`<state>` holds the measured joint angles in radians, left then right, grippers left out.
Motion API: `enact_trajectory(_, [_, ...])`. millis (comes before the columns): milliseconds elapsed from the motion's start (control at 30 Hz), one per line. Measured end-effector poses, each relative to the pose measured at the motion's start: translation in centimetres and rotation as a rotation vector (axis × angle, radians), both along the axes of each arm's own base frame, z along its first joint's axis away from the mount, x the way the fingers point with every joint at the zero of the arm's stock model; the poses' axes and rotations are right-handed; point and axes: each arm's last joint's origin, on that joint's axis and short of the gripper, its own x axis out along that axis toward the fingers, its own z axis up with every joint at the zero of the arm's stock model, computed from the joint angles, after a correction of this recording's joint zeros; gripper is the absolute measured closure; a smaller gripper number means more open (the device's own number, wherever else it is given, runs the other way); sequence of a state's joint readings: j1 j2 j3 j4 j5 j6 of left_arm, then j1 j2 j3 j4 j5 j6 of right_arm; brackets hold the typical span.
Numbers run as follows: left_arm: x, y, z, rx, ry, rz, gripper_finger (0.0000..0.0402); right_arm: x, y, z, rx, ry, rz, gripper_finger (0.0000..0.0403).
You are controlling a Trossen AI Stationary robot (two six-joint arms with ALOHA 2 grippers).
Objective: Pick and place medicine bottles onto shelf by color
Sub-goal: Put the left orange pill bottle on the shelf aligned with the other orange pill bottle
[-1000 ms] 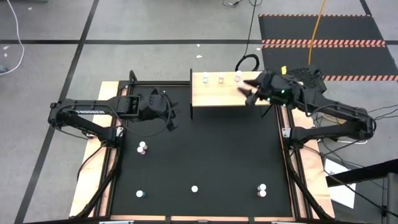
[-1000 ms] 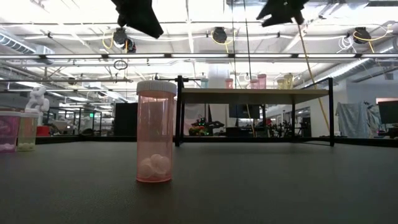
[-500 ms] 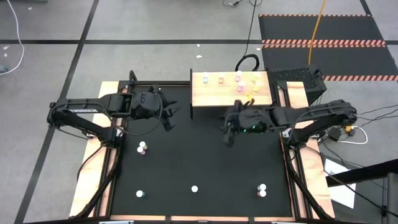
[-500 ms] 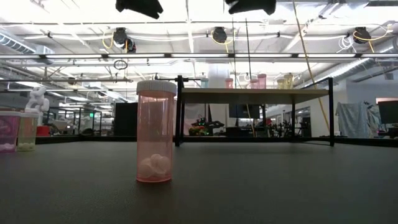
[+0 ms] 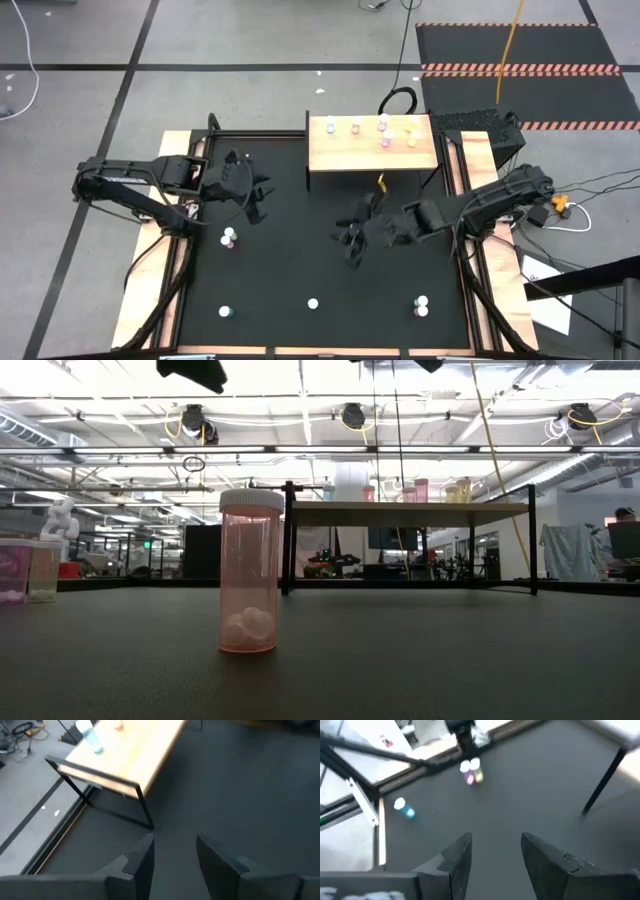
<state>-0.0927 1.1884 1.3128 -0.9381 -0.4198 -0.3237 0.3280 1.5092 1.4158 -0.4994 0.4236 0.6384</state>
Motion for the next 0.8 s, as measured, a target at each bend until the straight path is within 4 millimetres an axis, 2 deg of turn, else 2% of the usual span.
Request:
enact_trajectory(200, [-0.6,-1.7,-0.1,0.028,0.026,-0.064,0.0254,0.1,3.9,-2.4,0.141,0.059,-0.021,0.0239])
enact_trajectory(300, [-1.4,-2.9,0.5,0.041,-0.025,-0.064,0.0254,-0.6,5.3,-2.5,0.192,0.064,-0.02,0.0239])
enact_trajectory(433, [-2.7,-4.5,1.2,0.086,-0.109,-0.029,0.0254,-1.6,5.9,-2.1,0.221,0.073,-0.024,0.0239])
enact_trajectory(567, [-4.3,-5.3,2.3,0.095,-0.224,0.013,0.0254,-2.4,6.2,-0.4,0.207,0.033,-0.003,0.0239])
enact_trajectory(700, [-5.2,-5.3,3.5,0.035,-0.348,0.05,0.0254,-2.8,6.9,2.4,0.186,-0.041,0.066,0.0239])
enact_trajectory(800, [-5.4,-5.2,4.0,-0.015,-0.411,0.071,0.0254,-3.5,8.1,4.7,0.165,-0.105,0.133,0.0239])
